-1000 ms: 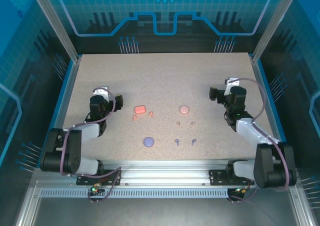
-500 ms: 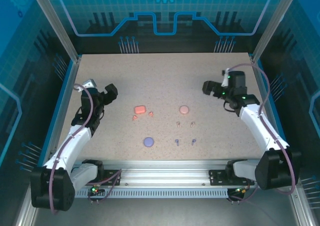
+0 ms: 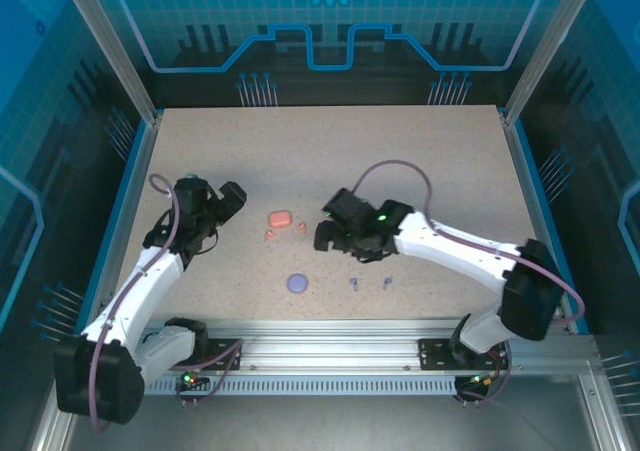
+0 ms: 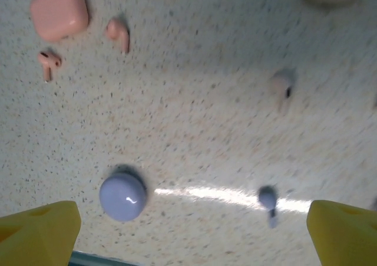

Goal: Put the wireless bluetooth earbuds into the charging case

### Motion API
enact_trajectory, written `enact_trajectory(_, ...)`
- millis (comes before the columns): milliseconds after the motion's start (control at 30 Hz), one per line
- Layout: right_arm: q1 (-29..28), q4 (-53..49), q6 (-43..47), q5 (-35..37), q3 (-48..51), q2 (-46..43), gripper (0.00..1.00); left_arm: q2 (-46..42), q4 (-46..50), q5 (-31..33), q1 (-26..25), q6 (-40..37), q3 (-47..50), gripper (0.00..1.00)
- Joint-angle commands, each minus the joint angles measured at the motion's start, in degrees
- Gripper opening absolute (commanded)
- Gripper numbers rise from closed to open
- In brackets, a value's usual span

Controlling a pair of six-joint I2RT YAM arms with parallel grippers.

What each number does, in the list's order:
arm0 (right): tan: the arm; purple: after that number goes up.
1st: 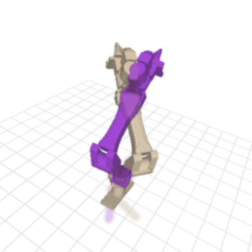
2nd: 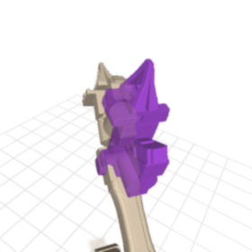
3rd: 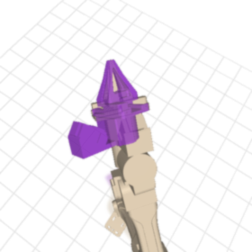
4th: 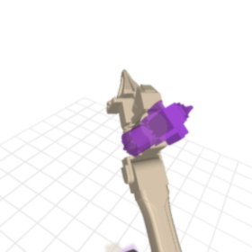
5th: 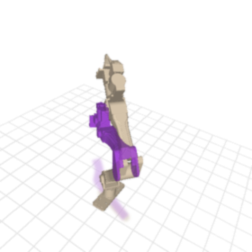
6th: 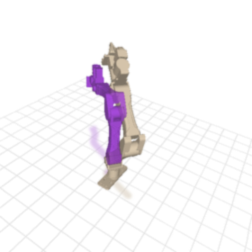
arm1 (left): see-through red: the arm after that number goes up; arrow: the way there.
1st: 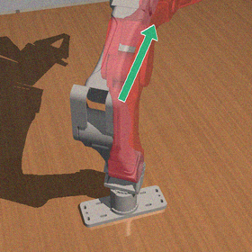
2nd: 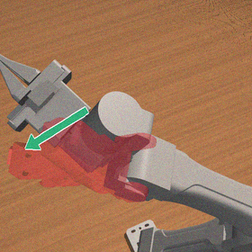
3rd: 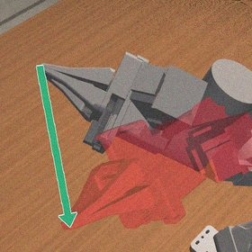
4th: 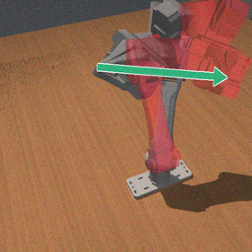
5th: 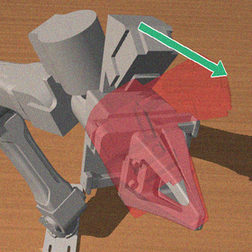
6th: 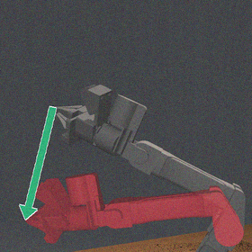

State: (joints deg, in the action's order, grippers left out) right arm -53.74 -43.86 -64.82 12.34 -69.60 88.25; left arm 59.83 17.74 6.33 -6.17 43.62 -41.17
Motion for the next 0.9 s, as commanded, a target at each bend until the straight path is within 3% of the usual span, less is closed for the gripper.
enact_trajectory(0,-4.0,-10.2,-17.0,4.1,-6.5,6.5,1.0,4.5,2.4,-0.3,0.2,0.7,-4.7,0.99)
enact_trajectory(300,-9.1,-10.0,-33.3,-6.4,-14.9,21.7,1.0,12.6,1.3,-0.3,3.8,-1.2,-11.4,0.99)
enact_trajectory(567,-11.2,-12.1,-36.3,-9.1,-23.9,31.0,0.99,14.3,0.2,-1.9,6.6,-1.1,-13.1,0.99)
enact_trajectory(867,-10.5,-11.4,-37.4,-8.6,-24.8,32.9,0.92,15.0,-1.2,-2.9,7.6,-1.1,-12.5,0.99)
